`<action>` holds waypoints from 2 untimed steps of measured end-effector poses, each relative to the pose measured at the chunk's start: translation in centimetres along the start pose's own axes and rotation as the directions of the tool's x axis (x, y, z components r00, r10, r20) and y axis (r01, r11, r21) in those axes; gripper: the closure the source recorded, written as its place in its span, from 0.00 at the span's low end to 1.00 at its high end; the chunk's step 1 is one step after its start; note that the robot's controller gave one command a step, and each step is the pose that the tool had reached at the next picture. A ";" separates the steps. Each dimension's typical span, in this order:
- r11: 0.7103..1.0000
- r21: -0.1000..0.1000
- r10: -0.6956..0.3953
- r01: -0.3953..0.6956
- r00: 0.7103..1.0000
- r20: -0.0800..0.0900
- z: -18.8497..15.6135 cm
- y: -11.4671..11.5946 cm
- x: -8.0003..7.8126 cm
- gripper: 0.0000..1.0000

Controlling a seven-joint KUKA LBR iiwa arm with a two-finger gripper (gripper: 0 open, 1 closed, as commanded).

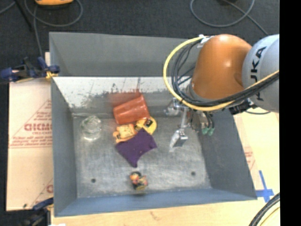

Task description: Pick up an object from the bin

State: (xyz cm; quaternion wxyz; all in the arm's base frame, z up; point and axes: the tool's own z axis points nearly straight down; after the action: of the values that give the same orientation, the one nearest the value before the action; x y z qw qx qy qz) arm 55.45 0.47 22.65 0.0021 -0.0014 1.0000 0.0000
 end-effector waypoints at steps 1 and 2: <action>0.996 0.002 -0.089 0.089 0.996 0.002 14.4 4.4 -4.8 1.00; 0.996 0.002 -0.089 0.089 0.996 0.002 14.4 4.4 -4.8 1.00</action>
Offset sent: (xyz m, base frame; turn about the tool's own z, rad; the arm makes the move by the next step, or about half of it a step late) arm 0.0000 0.0000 0.0000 0.0000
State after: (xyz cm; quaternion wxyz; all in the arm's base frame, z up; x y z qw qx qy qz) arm 60.29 4.90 8.30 0.0032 -0.0460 0.9989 -0.0012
